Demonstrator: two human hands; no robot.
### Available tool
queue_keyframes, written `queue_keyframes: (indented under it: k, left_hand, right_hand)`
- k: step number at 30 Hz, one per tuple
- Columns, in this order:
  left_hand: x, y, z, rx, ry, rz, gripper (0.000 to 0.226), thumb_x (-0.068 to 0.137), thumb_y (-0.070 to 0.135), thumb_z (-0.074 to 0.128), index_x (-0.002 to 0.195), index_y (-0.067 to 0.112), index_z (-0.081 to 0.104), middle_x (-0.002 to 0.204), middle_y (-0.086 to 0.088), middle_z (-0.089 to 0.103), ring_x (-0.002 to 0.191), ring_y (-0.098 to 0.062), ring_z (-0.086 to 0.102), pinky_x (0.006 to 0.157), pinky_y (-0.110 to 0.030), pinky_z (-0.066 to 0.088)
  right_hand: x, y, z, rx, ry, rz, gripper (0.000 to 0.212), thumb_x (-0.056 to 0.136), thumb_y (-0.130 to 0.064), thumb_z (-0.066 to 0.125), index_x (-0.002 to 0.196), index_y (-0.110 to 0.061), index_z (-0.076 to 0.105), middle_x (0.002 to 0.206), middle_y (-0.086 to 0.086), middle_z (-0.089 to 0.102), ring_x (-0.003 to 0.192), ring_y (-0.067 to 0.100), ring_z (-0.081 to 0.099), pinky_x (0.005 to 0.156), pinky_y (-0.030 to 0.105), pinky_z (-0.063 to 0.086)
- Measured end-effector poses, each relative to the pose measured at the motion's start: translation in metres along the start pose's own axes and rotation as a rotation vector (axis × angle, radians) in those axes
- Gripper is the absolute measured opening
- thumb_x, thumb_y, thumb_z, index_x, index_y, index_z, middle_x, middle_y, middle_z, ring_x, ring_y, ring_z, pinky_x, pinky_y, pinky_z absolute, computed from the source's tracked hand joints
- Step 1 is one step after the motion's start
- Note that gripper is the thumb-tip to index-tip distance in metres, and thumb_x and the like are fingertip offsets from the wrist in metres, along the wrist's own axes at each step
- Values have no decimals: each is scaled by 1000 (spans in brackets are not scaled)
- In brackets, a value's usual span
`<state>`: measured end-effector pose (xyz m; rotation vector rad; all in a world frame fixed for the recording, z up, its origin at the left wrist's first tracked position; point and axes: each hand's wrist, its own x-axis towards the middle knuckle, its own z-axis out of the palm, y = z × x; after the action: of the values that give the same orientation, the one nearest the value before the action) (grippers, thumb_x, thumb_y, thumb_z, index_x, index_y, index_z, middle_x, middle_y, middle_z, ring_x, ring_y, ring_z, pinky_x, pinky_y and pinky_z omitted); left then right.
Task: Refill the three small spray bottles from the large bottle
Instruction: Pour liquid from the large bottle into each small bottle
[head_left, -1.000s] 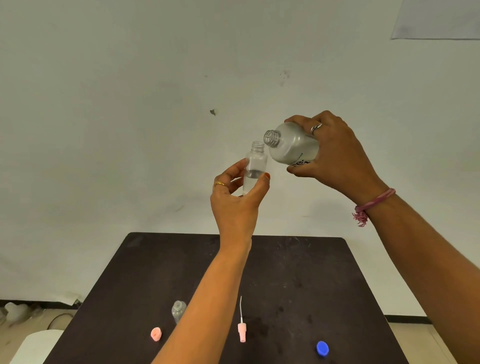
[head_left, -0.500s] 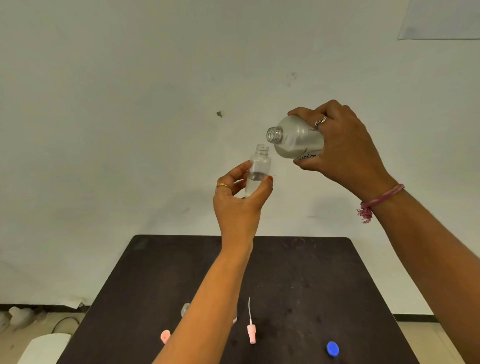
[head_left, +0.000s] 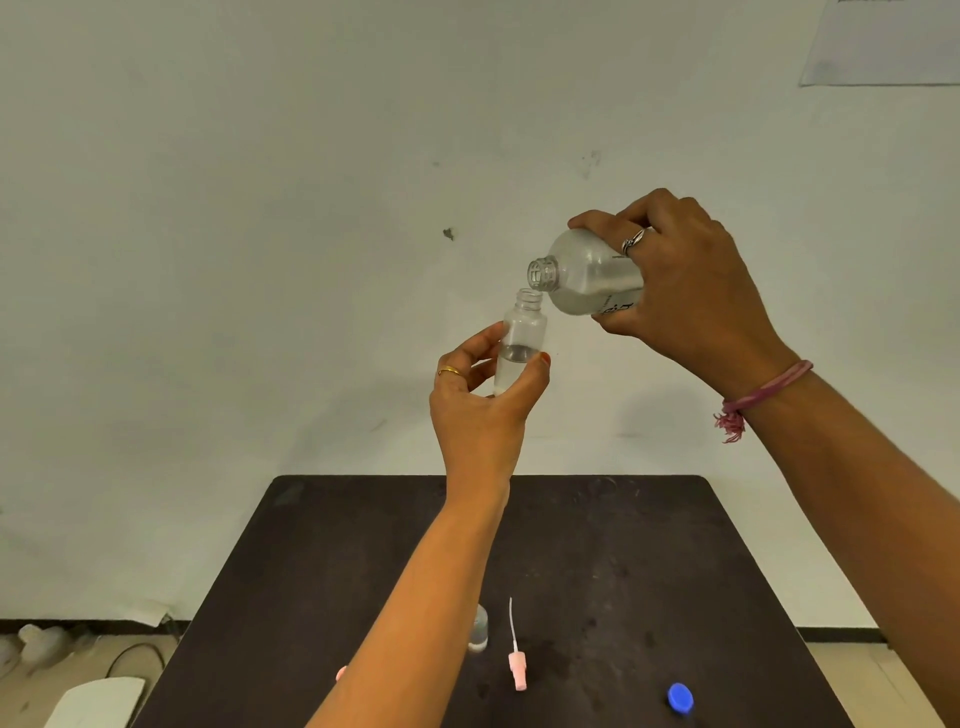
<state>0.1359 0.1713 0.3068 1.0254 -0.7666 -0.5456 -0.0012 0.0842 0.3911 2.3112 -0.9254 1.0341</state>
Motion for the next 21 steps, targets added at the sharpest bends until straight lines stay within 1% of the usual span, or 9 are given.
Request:
queue_keyframes:
  k: [5,11,17,21]
  left_hand:
    - [2,1,-3,6,-3,11,43,74,21,80,112,29,61,111,11,63,100,-8,62,66,-5,49]
    - [3,1,-6,6,-9,7,42,74,22,80,109,33,60,112,11,64,99,-7,62,68,-7,50]
    - [3,2,-9,-1,-12,2,42,73,22,80,110,32,61,111,12,64,100,-8,62,68,-9,51]
    - [3,3,-10,-1,-15,-1,42,73,22,80,109,32,61,109,15,63,100,-6,62,66,-7,49]
  right_hand:
    - [2,-4,0,-24,13,-20,73,59,-14,83,127,-22,56,102,12,55,90,32,53,72,39,44]
    - [3,-7,-1,-38,36,-39,72,58,-12,83,125,-20,58,102,14,57,89,34,55,70,41,45]
    - [3,-8,-2,-48,52,-48,72,58,-11,83,125,-21,58,103,13,57,90,34,55,69,42,45]
    - [4,-10,-2,-52,59,-54,71,58,-12,83,124,-21,59,103,13,58,90,34,56,69,41,45]
